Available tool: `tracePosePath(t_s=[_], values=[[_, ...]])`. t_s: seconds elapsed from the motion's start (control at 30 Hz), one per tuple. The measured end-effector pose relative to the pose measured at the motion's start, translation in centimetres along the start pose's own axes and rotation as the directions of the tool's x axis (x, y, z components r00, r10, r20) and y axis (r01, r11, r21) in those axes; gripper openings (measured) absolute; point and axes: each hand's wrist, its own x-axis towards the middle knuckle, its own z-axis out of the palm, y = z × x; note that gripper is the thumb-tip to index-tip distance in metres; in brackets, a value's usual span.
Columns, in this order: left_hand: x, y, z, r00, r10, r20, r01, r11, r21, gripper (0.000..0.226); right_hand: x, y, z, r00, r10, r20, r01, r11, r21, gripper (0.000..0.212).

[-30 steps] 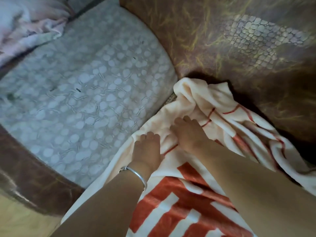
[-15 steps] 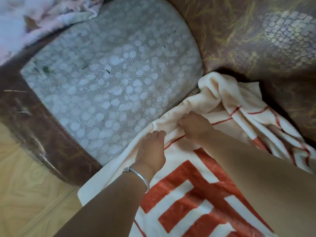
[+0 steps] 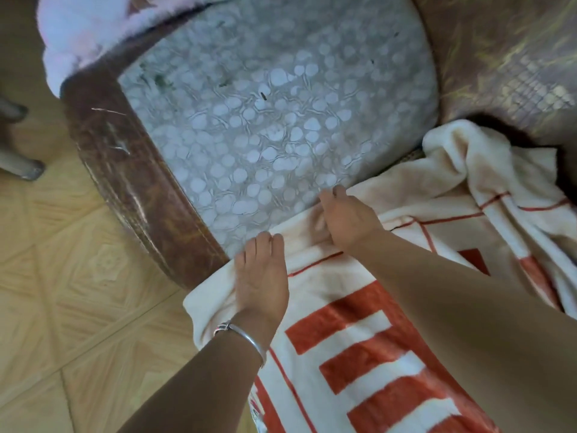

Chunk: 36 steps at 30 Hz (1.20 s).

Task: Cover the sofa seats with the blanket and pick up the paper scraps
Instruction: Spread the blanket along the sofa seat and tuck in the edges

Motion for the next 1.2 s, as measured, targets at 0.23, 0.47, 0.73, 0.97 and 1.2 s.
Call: tracePosePath(t_s=[0.23,0.47,0.73,0.97,1.2], values=[[0.5,-3.2,-0.3,0.952,-0.168,0.254,0.166,0.986,0.026,0.029,0.7,-0.5,0.2,0.990,-0.137,-0.023,0.119,0.922,-0.369,0.033],[-1.2,-4.2,-1.8,0.970,0.054,0.238,0.018,0.956,-0.292,0.025,-0.1,-1.0,-1.9,0.989,-0.026,0.145,0.070,0.948,-0.310,0.039],[-2.9,-4.7,-2.8,0.910,0.183,0.372,-0.099,0.968,-0.232,0.035,-2.4,-1.5,-3.8,0.979,-0.103,0.178,0.187,0.809,-0.557,0.029],[-6.5,-4.7,-3.2,0.650,0.175,0.740,-0.222,0.974,-0.036,0.039,-6.0,-0.5,-2.3,0.877,0.185,0.443,0.099,0.834,-0.543,0.038],[-9.5,-2.8,-3.4,0.490,0.286,0.823,-0.179,0.957,-0.227,0.063,-10.0,1.8,-0.4,0.857,0.338,0.388,-0.079,0.833,-0.548,0.035]])
